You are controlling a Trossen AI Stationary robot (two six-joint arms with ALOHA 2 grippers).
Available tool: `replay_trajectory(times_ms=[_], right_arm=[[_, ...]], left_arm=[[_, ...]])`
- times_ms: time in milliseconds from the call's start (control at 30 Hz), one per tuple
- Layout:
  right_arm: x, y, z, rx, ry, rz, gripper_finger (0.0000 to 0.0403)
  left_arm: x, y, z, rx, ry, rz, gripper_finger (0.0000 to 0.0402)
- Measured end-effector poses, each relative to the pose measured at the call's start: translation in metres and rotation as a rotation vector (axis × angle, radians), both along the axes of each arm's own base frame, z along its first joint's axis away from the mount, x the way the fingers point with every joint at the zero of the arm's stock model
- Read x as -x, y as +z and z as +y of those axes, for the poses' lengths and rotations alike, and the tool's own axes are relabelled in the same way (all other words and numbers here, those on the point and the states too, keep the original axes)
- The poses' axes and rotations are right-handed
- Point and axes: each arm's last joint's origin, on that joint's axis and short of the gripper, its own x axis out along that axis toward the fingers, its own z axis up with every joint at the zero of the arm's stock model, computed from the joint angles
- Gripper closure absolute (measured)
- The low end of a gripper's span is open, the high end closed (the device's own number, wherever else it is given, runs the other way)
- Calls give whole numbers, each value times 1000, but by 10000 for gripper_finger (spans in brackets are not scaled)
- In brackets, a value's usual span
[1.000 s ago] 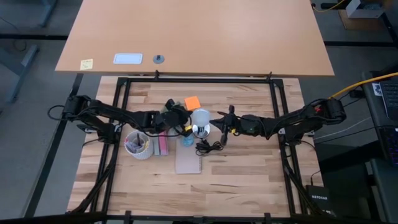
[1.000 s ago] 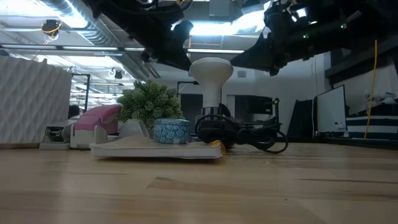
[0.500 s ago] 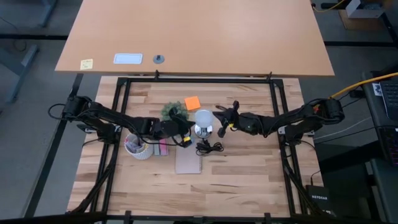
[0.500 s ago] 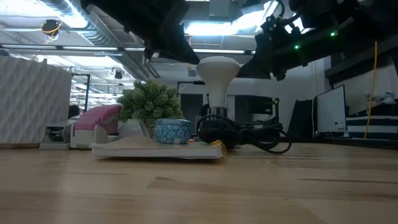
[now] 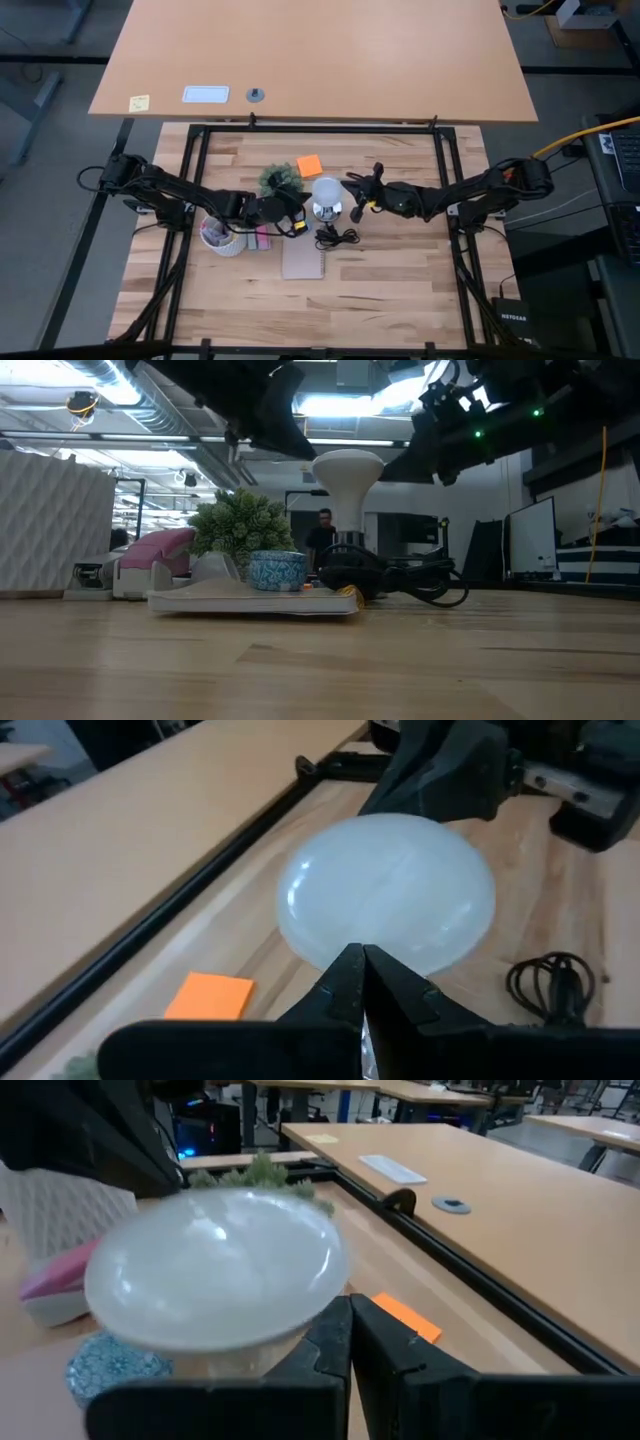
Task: Screw lightbulb
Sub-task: Remove the lightbulb from the silver lamp socket
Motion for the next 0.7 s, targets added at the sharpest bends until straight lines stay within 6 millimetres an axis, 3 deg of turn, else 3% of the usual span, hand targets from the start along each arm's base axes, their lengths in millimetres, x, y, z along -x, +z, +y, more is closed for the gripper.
replay_trajectory(times_ms=[300,567,700], right_arm=[[7,21,1,-6,37,-85,391],[8,27,11,-108,378,-120,391],[5,21,14,-135,456,-95,391]], left_arm=[[1,2,0,-34,37,0,401],[-2,6,14,-32,94,-53,401],[-2,6,28,-42,117,-35,401]])
